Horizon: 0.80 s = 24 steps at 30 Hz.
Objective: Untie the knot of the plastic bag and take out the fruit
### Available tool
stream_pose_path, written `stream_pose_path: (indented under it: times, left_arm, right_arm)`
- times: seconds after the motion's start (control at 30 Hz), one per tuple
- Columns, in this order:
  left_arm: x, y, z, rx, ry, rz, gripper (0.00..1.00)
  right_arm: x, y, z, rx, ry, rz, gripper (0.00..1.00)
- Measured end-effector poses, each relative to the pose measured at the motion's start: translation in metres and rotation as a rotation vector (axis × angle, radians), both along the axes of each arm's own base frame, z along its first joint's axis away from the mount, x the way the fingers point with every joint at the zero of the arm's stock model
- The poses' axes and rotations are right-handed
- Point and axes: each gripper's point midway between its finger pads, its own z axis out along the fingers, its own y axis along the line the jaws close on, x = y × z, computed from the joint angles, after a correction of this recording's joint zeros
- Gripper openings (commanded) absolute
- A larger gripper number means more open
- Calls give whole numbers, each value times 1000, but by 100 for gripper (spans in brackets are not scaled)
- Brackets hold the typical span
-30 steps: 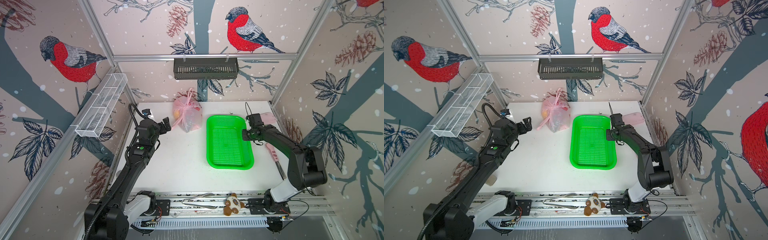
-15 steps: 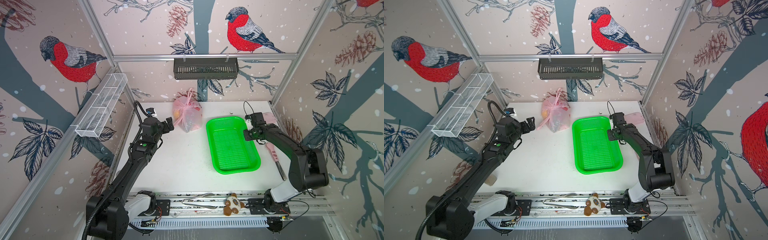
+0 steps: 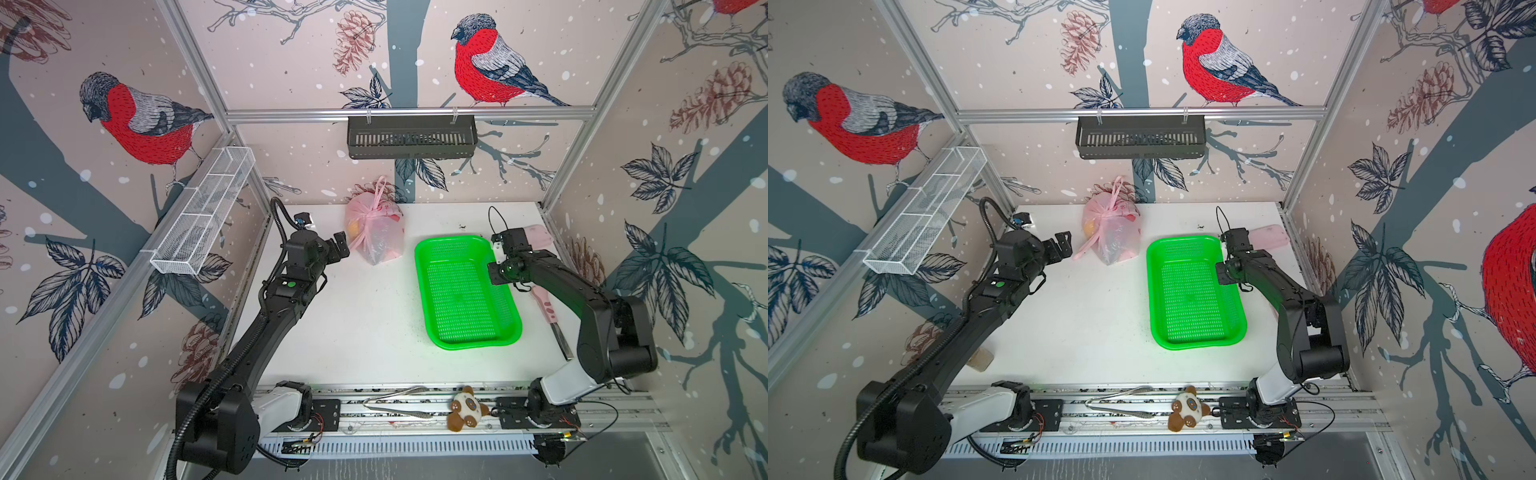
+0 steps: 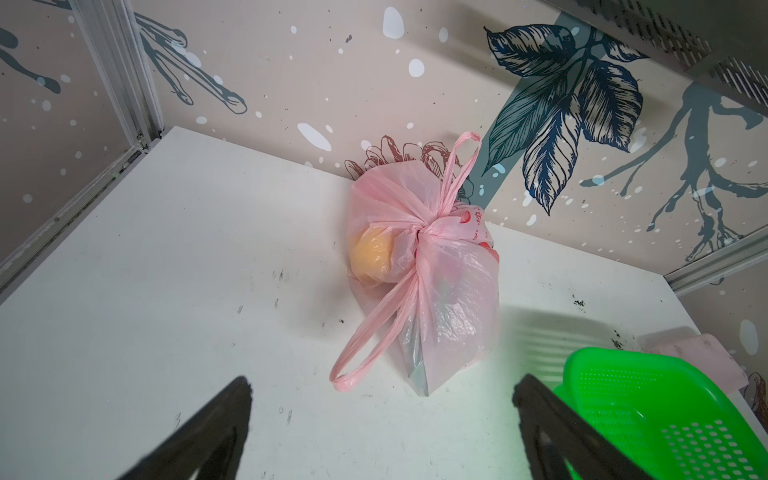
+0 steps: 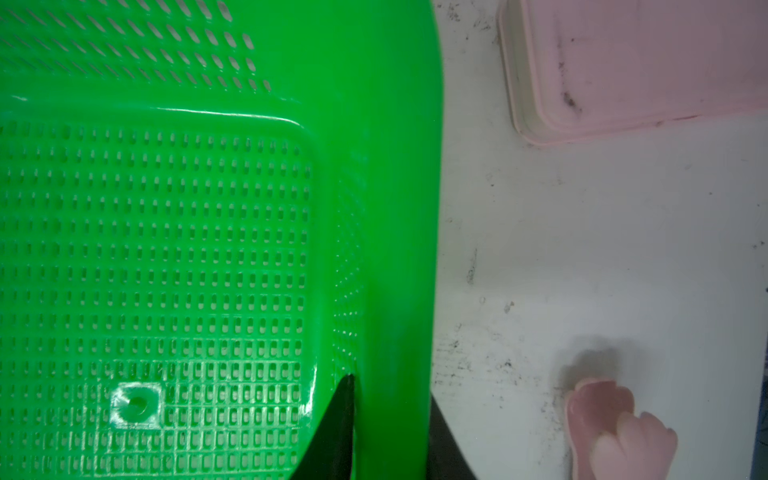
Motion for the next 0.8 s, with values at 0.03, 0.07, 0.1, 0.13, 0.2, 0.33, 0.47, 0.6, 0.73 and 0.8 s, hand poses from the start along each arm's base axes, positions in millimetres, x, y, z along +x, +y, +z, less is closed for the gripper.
stream_pose_path:
  times: [0.03,0.07,0.1,0.13,0.2,0.33,0.47,0.6,0.73,0.8]
  left_arm:
    - [3,0,0,-1,2,1,98]
    - [6,-1,0,-1,5,2,98]
    - [11,-2,1,-1,7,1,98]
    - [15,-3,2,0,9,1,98]
    - [25,-5,2,3,20,0,98]
    - [48,-10,5,8,32,-4,98]
    - [75,-21,-4,9,63,-35,98]
    - [101,-32,-27,6,115,-61,95]
    - [132,-47,-45,-7,153,-103,77]
    - [146,-58,-54,-9,169,-123,73]
  right_arm:
    - [1,0,1,0,-3,-2,36]
    - [1,-1,3,0,-8,-3,40]
    - [1,-1,5,1,-14,-9,44]
    - [1,-1,8,4,-19,-13,46]
    - [2,-2,15,7,-39,-16,54]
    - [6,-3,36,19,-96,-46,61]
    - [6,-7,66,28,-178,-80,63]
    - [2,-10,93,50,-258,-112,63]
    - [-4,-14,111,66,-314,-139,65]
    - [-4,-14,118,73,-342,-141,65]
